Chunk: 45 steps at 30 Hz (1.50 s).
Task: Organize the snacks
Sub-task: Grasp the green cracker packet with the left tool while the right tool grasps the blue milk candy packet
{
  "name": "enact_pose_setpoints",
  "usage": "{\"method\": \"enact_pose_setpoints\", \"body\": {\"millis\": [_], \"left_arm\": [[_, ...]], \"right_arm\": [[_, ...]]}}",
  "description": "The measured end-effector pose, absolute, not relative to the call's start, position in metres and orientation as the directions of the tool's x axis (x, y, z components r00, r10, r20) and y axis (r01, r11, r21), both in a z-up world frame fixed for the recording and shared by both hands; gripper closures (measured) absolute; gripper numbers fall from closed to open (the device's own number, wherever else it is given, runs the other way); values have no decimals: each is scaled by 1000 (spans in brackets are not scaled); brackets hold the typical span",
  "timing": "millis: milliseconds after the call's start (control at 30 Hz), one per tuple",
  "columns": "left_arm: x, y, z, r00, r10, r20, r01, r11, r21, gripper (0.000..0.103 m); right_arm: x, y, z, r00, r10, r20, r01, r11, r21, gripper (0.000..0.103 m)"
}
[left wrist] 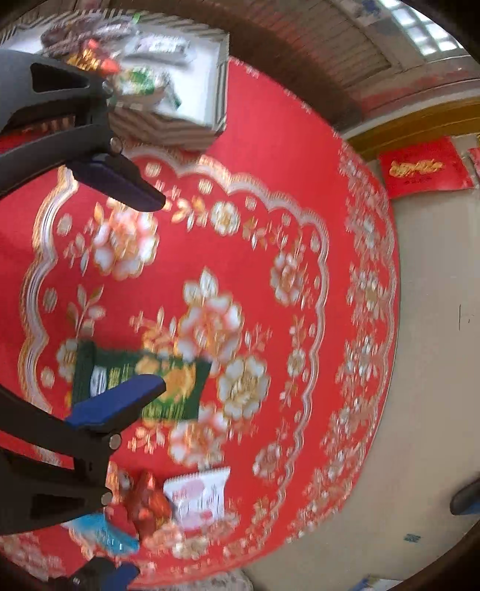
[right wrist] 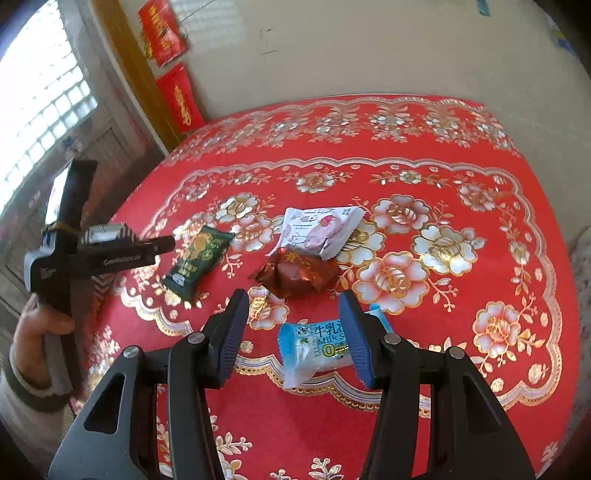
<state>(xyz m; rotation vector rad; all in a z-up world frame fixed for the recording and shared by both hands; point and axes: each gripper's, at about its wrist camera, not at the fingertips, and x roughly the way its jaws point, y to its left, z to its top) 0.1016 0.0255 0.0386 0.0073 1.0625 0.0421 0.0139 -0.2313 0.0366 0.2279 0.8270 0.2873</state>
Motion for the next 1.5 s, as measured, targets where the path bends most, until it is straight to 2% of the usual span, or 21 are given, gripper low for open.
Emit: {"method": "enact_pose_setpoints", "body": {"millis": [133,433,567,833,1000,1067,1133,1167,1200,1500], "left_arm": [[100,5,31,462,15,-887,27,999,31,11],[103,-2,26,449,10,-893,43,999,33,11],[104,2,26,448,7,-894,30,999,22,11],[105,-10,19,441,11,-898,56,998,40,11],[109,-15,13,435,22,-900,63,996,55,11],[107,-15,10,433,7,-901,80,996,47,19],[105,-13,12,444,-15,-896,90,996,28,36],[105,-14,14,446,-20,-895,98,995,26,42],[104,-15,15,447,-25,-894,104,994,24,54],[74,-9,22,465,-46,-884,116,993,9,56]], "right_arm": [[12,-249,30,604,315,-732,-65,935,349,46],[11,-255,1,516,399,-758,7,883,469,46],[32,-253,4,533,343,-774,32,905,423,46],[37,-230,6,545,185,-818,27,971,238,46],[33,-225,6,597,164,-785,-9,980,198,48],[31,-223,4,609,134,-782,-16,988,156,74],[28,-225,3,615,138,-776,-29,988,153,74],[27,-226,3,618,137,-775,-35,989,147,75],[25,-226,3,621,133,-772,-38,989,140,76],[-6,-232,10,641,160,-751,-50,985,167,77]]}}
